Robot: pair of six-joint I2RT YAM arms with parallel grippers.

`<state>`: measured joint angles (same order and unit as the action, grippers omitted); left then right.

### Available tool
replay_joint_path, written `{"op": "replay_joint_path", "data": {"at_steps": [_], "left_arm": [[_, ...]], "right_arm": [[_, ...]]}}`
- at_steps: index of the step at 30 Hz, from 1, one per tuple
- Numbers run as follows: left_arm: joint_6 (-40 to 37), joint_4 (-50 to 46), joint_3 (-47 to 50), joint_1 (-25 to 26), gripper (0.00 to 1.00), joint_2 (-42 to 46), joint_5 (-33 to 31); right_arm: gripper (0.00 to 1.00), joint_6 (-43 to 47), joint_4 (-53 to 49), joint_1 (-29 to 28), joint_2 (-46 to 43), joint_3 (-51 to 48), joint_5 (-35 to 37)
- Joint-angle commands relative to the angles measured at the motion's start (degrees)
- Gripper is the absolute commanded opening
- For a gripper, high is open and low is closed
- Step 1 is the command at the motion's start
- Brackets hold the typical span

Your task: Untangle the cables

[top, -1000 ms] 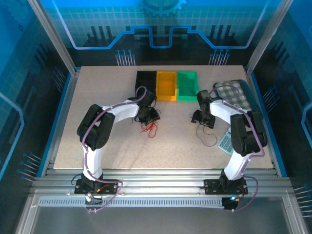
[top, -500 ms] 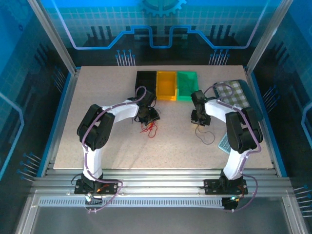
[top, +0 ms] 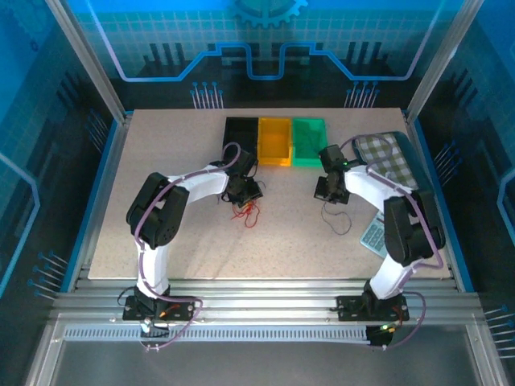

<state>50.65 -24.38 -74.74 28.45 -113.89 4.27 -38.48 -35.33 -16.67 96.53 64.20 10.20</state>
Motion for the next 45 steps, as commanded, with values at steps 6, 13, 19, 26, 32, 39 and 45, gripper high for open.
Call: {"op": "replay_joint_path", "data": {"at_steps": [6,13,19,26,32,39,45], "left_arm": [[4.25,-5.37,4.15,-1.29,0.39,2.89,-5.98],[4.39,-5.41,4.42,-1.46,0.39,2.95,-5.94],[3.55,-6.79,3.91,-1.66,0.39,3.31,-7.06],[4.02,-6.64,4.7,-2.08,0.39,3.51,-6.98],[4.08,-6.73,4.78,-2.26,0.4,3.85,-7.34],[3.93,-6.95,4.12,-2.34,0.4,3.24,-7.17],[3.08,-7.44,3.52,-2.35,0.4,3.14,-7.6]], "right_arm": [[0.0,1.42,-5.87,2.25,-3.36,16.68,-12.8],[0.02,1.83,-7.35,1.47,8.96,40.06,-25.86],[0.02,1.04,-6.65,0.16,19.91,57.14,-28.57],[0.02,-1.07,-2.11,-0.36,33.73,70.59,-33.49],[0.03,0.86,4.24,-2.27,38.53,71.51,-29.39],[0.02,3.94,0.64,-4.52,43.27,72.84,-20.84],[0.01,5.11,3.25,-5.01,39.09,62.2,-19.1]]}}
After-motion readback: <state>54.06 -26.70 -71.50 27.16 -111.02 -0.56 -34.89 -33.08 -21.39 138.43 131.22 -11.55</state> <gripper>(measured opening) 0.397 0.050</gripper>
